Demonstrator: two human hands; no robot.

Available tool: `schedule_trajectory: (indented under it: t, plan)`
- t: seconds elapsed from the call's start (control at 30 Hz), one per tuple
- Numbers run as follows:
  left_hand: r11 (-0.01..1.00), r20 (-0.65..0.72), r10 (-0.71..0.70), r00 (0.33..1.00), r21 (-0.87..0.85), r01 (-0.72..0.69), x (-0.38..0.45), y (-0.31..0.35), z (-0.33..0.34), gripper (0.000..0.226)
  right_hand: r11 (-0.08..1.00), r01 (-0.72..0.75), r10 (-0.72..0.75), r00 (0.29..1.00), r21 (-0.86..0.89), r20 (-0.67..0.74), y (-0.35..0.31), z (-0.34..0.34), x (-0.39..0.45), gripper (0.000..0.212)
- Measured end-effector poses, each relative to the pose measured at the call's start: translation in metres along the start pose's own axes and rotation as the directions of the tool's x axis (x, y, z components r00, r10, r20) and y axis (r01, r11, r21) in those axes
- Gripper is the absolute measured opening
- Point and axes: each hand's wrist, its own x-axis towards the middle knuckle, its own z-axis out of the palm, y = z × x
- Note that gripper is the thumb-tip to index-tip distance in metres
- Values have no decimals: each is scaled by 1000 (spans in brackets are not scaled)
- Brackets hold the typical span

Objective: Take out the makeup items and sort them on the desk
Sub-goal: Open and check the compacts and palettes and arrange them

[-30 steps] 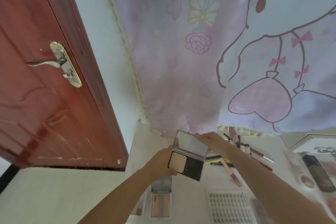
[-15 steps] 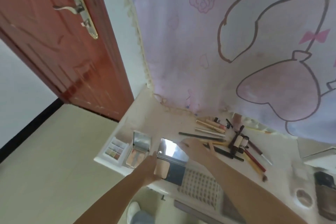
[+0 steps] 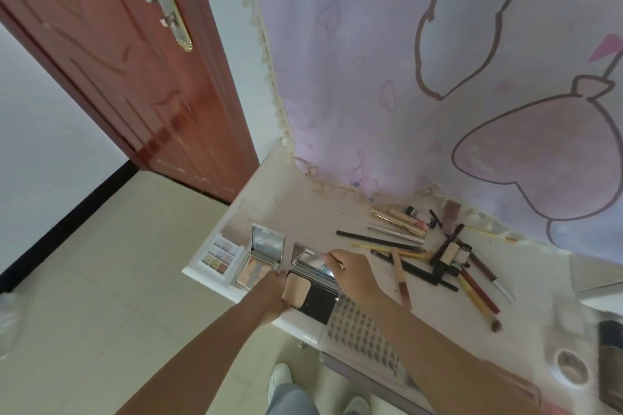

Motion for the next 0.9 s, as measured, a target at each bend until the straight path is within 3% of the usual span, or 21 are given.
schedule_trajectory:
  t: [0.2, 0.47, 0.73, 0.83, 0.9]
  plan:
    - [995, -54, 3, 999, 96, 2, -6, -10, -2, 59, 994, -9, 9, 1000, 110, -5, -8, 9, -5, 28]
    - [940, -79, 80, 994, 337, -49, -9, -14, 7, 31, 995, -57, 58, 998, 81, -8, -3, 20, -10, 28]
    - [940, -156, 145, 977, 330, -87, -9, -22, 11, 42, 999, -44, 42, 996, 22, 80, -13, 2, -15, 33]
    - [938, -205, 196, 959, 325, -122, -15, -19, 14, 42, 988, 38, -32, 999, -147, 43, 5, -15, -43, 42]
    - [933, -242, 258, 935, 312, -177, -18, -14, 21, 41, 866, 141, -161, 987, -480, -2, 28, -23, -64, 64]
